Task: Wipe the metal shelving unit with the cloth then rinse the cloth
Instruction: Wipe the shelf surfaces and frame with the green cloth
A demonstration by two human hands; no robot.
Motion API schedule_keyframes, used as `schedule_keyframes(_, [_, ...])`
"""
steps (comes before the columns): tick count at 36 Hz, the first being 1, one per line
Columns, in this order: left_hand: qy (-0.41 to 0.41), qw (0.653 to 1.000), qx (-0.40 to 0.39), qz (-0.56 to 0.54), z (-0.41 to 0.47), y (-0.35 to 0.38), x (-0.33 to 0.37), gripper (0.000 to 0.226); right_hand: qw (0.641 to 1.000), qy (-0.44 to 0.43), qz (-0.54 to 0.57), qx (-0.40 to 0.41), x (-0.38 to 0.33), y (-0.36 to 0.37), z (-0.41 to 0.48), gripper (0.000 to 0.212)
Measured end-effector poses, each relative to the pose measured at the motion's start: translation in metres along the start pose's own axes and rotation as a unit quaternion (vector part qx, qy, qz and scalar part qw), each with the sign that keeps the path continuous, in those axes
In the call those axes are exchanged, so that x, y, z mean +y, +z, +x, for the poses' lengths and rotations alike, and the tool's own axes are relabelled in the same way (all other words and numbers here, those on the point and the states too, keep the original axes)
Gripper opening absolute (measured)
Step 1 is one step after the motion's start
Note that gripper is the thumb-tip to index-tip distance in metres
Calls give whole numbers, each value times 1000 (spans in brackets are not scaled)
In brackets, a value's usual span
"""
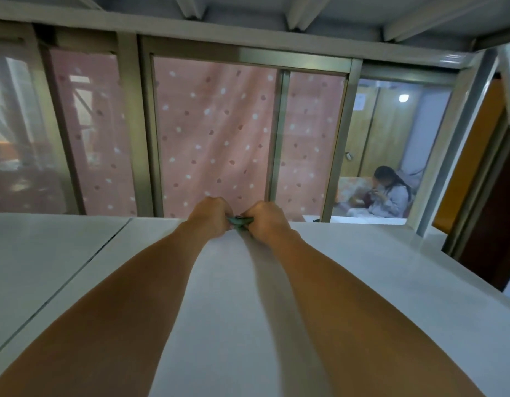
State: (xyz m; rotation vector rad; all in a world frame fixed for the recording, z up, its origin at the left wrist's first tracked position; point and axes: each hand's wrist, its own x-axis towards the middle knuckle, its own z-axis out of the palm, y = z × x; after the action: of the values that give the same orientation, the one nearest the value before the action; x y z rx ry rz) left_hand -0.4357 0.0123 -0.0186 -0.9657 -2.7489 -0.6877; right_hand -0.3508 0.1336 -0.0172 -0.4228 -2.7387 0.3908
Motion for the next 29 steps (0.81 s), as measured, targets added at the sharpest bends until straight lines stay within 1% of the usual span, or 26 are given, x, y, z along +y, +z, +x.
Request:
schedule_keyframes(7, [27, 1000, 0, 1, 6, 17, 32, 19, 1000, 20, 11, 8, 35, -15, -1, 23])
schedule_keyframes(13, [28, 1000, -2, 8, 3, 30, 69, 24, 1000, 11, -15, 0, 70, -28, -11, 24])
schedule_keyframes(20, [14, 1000, 16, 18, -10, 43, 107, 22, 1000, 1, -20, 7, 96, -41, -28, 24])
schedule_keyframes(23, [1, 999, 14, 31, -19, 44, 115, 21, 1000, -15, -22, 9, 99, -45, -36, 21])
schedule_keyframes(29, [-25, 999, 5, 42, -40, 38, 130, 21, 999, -36, -11, -1, 105, -50, -49, 22])
